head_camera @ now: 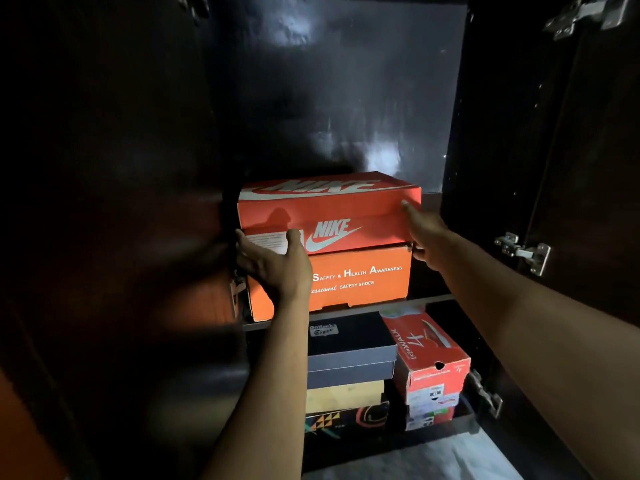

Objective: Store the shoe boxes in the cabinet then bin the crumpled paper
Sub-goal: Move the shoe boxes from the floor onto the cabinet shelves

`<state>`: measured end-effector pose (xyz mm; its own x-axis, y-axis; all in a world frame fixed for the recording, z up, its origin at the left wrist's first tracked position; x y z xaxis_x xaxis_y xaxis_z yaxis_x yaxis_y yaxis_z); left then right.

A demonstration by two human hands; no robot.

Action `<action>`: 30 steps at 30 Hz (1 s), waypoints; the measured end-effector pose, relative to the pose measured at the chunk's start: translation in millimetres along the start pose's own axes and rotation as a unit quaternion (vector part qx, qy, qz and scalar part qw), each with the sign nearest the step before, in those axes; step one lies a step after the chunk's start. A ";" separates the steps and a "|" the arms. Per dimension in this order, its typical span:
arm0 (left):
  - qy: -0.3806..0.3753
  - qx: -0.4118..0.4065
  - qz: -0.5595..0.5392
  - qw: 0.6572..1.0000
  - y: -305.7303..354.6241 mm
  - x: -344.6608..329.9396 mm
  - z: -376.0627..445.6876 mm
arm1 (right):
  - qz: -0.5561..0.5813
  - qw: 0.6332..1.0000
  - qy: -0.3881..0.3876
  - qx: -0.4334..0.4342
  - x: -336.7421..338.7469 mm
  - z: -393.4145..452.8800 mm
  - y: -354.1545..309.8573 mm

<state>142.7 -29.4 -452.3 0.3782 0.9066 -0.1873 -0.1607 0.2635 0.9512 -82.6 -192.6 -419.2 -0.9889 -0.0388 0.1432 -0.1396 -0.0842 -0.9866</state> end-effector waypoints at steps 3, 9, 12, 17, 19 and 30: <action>-0.028 -0.058 0.001 0.998 -4.7 3.0 -24.8 | -0.047 0.998 0.023 0.037 14.5 -17.2 6.8; -0.143 -0.095 -0.011 0.985 -4.7 -20.5 -87.4 | -0.041 0.994 0.027 0.094 67.7 -68.5 40.8; -0.213 -0.095 -0.026 0.972 -10.8 -41.3 -126.4 | -0.065 0.994 0.019 0.084 99.1 -100.5 65.7; -0.355 -0.071 -0.042 0.931 -30.3 -79.1 -217.2 | -0.122 0.990 0.036 0.063 171.1 -159.7 113.2; -0.409 -0.043 -0.048 0.910 -39.5 -89.4 -269.2 | -0.127 0.989 0.062 0.052 210.5 -195.4 132.7; -0.692 -0.027 0.051 0.720 -128.3 -76.6 -559.9 | -0.138 0.949 0.263 -0.104 423.4 -410.4 277.2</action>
<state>-376.1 52.0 -697.4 0.9021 -0.2634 0.3419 -0.2727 0.2661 0.9246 -560.7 176.3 -664.0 -0.7933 0.4642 0.3940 -0.3503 0.1812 -0.9189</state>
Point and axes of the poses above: each hand's wrist, its own z-axis towards the middle knuckle, its own x-axis out of the back of the hand, y = z × x, the point moved 6 cm from there along z, towards the middle knuckle
